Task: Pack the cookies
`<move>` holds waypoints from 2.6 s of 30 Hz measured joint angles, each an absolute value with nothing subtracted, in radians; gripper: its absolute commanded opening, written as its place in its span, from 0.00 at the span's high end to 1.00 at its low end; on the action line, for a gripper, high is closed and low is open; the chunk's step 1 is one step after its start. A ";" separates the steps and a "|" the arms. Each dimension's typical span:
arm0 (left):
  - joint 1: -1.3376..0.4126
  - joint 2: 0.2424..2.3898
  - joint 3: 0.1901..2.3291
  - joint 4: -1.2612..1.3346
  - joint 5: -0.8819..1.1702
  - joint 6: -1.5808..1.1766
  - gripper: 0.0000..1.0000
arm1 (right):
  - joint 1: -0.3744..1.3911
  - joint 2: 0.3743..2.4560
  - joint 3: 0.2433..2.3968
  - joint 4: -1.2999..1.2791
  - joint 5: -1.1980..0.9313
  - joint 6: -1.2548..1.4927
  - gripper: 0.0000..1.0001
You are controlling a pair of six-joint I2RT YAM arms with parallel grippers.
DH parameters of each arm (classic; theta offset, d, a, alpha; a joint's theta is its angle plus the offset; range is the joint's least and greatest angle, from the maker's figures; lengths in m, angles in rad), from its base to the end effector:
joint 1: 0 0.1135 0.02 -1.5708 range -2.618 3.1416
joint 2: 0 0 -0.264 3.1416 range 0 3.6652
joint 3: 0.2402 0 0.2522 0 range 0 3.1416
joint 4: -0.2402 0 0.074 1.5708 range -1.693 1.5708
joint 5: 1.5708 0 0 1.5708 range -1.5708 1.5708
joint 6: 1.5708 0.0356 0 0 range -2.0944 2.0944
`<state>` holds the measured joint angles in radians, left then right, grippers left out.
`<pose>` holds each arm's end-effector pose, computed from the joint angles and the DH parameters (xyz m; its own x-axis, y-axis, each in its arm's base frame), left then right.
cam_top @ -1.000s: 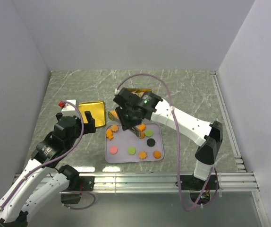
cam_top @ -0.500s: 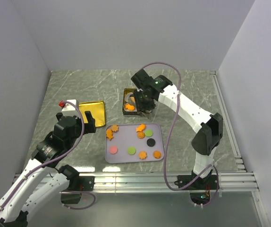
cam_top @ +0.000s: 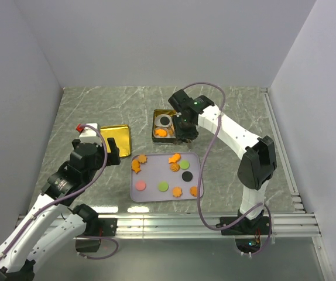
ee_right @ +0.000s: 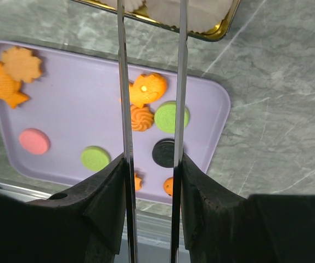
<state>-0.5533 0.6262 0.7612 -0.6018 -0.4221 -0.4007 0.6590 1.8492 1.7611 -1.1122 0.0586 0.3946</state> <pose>0.1232 -0.0590 0.3127 -0.4181 -0.1600 -0.8942 0.0055 0.9839 -0.1786 0.3029 0.2320 0.3034 -0.9089 -0.2185 -0.3552 -0.2655 0.9600 0.0888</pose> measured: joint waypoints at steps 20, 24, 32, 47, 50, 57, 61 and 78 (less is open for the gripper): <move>-0.553 0.625 0.761 -0.602 -0.423 -0.401 0.01 | 0.624 1.899 1.697 -1.070 0.060 0.377 0.51; -0.553 0.625 0.761 -0.602 -0.423 -0.401 0.01 | 0.624 1.900 1.689 -1.066 0.061 0.377 0.47; -0.553 0.626 0.761 -0.602 -0.423 -0.401 0.01 | 0.624 1.900 1.692 -1.068 0.067 0.380 0.44; -0.553 0.625 0.761 -0.602 -0.423 -0.401 0.01 | 0.577 1.809 1.797 -1.128 0.117 0.388 0.44; -0.553 0.624 0.761 -0.602 -0.423 -0.401 0.01 | 0.521 1.744 1.760 -1.113 0.123 0.387 0.45; -0.553 0.619 0.761 -0.602 -0.422 -0.401 0.01 | 0.349 1.625 1.538 -1.055 0.109 0.385 0.46; -0.553 0.619 0.761 -0.602 -0.423 -0.401 0.01 | 0.289 1.619 1.420 -1.009 0.076 0.389 0.46; -0.553 0.628 0.761 -0.603 -0.424 -0.405 0.01 | 0.249 1.703 1.138 -0.830 -0.078 0.413 0.45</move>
<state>-0.5533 0.6285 0.7609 -0.6025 -0.4244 -0.4046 0.2489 1.7035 1.1378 -0.8295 -0.0780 0.4133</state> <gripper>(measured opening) 0.995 0.553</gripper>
